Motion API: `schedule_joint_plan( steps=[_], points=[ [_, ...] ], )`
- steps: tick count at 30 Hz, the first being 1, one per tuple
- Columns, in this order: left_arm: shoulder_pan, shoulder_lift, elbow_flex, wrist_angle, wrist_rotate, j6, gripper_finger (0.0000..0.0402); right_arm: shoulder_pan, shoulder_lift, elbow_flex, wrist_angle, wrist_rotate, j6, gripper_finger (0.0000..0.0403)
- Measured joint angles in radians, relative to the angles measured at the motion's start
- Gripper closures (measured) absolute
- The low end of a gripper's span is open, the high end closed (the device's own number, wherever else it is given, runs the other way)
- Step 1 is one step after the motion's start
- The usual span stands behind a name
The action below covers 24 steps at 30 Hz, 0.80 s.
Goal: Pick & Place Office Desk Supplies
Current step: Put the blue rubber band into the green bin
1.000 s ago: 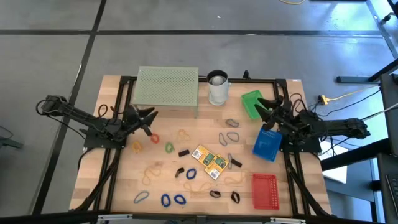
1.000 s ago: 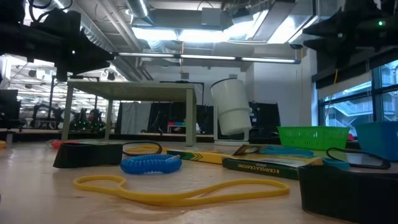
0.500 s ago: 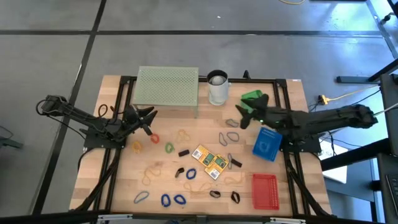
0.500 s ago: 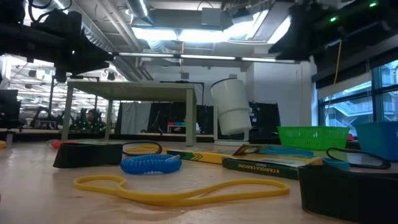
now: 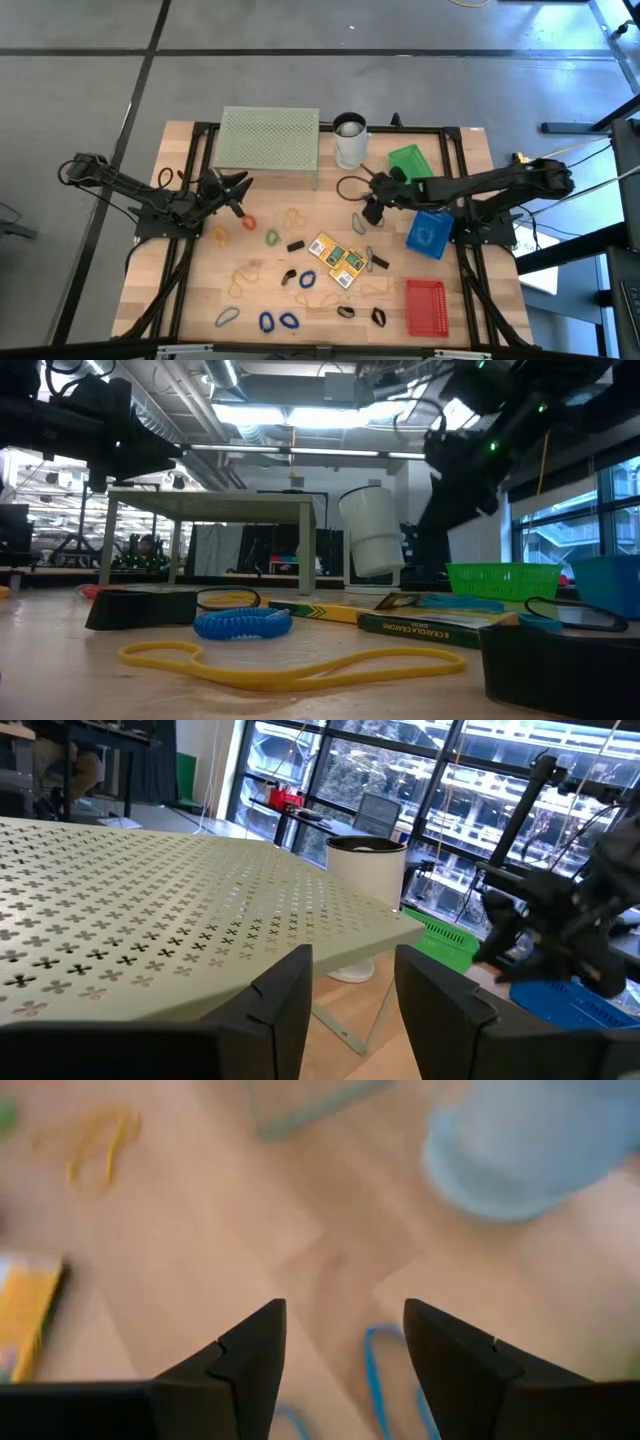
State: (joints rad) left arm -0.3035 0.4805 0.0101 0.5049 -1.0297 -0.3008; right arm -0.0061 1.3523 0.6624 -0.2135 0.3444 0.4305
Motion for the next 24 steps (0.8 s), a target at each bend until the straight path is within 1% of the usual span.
schedule_joint_plan(
  steps=[3, 6, 8, 10, 12, 15, 17, 24],
  points=[
    [0.0, 0.0, 0.0, 0.0, -0.009, 0.0, 0.0263, -0.014, 0.055, 0.0, -0.001, -0.071, -0.132, 0.0197],
    [0.0, 0.0, 0.0, 0.0, -0.02, 0.016, 0.0263, -0.026, 0.103, 0.0, 0.0, -0.05, -0.27, 0.0197],
    [0.0, 0.0, 0.0, -0.001, -0.023, 0.018, 0.0263, -0.038, 0.133, 0.0, 0.001, -0.011, -0.31, 0.0197],
    [0.0, 0.0, 0.0, 0.0, -0.024, 0.021, 0.0263, -0.06, 0.16, 0.0, 0.0, 0.01, -0.308, 0.0197],
    [0.0, 0.0, 0.0, 0.0, -0.024, 0.045, 0.0263, -0.089, 0.184, 0.0, 0.002, -0.001, -0.283, 0.0197],
    [0.0, 0.0, 0.0, 0.0, -0.036, 0.094, 0.0263, -0.141, 0.217, 0.0, 0.005, -0.073, -0.235, 0.0197],
    [0.0, 0.0, 0.0, 0.0, -0.063, 0.12, 0.0263, -0.171, 0.235, 0.001, 0.012, -0.124, -0.211, 0.0197],
    [0.0, 0.0, 0.0, 0.0, -0.158, 0.15, 0.0263, -0.227, 0.261, 0.004, 0.033, -0.179, -0.202, 0.0197]
  ],
)
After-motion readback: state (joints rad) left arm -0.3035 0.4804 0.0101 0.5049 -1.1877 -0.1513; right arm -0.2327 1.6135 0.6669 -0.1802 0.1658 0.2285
